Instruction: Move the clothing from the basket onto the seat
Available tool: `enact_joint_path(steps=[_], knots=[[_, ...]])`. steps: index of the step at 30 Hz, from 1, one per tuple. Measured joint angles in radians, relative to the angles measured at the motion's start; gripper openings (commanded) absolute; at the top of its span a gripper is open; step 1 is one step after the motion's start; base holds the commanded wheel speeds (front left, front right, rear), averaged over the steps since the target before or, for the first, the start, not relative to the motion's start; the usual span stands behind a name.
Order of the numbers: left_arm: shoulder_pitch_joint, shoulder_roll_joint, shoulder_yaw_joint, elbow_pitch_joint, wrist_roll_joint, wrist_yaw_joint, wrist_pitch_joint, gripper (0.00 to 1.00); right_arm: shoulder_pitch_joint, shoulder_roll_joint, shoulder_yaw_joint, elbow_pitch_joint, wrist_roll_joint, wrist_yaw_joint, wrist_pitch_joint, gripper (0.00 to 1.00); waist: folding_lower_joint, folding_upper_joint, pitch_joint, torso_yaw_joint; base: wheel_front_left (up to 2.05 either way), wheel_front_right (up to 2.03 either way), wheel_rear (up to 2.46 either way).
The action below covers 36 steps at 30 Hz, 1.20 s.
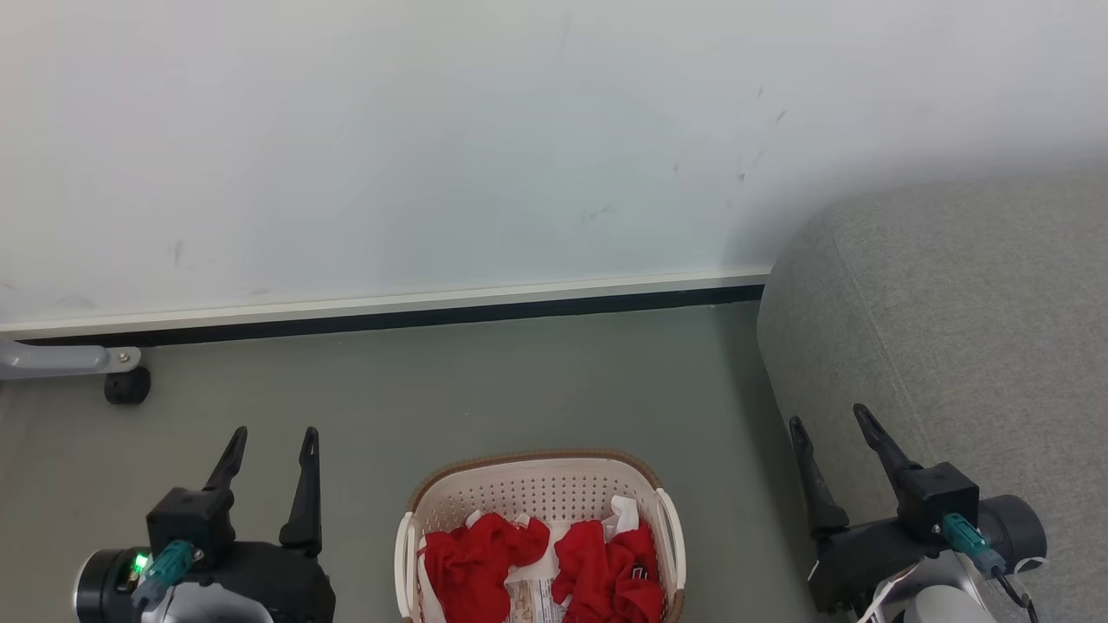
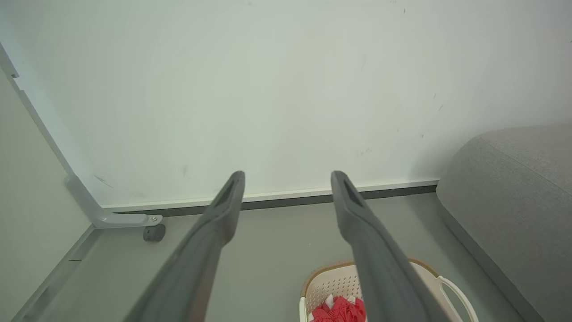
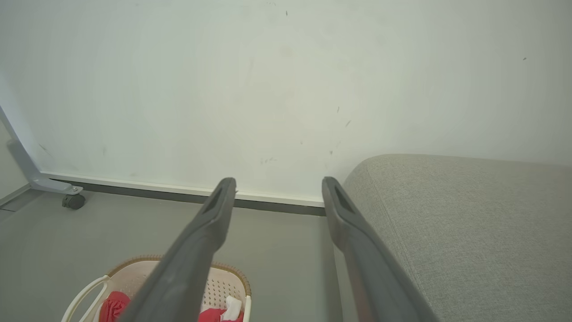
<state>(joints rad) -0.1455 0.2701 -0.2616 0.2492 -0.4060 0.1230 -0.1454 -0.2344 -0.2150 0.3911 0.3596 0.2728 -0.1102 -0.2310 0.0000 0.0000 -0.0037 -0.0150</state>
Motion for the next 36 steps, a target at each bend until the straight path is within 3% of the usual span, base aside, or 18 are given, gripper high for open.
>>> enact_joint_path(steps=[19,36], knots=[[0.0,-0.009,0.011,-0.036,-0.006,0.0,0.007,1.0,0.0,0.005,-0.025,-0.031,0.01,0.0,-0.009,1.0,-0.0001,0.0,0.034,0.004,0.0,0.0,0.0],[-0.071,-0.012,0.006,-0.118,-0.015,-0.019,0.002,1.0,-0.079,0.035,-0.054,-0.133,0.005,-0.006,-0.014,1.0,0.0001,0.0001,0.205,-0.017,0.0,0.0,0.0]])
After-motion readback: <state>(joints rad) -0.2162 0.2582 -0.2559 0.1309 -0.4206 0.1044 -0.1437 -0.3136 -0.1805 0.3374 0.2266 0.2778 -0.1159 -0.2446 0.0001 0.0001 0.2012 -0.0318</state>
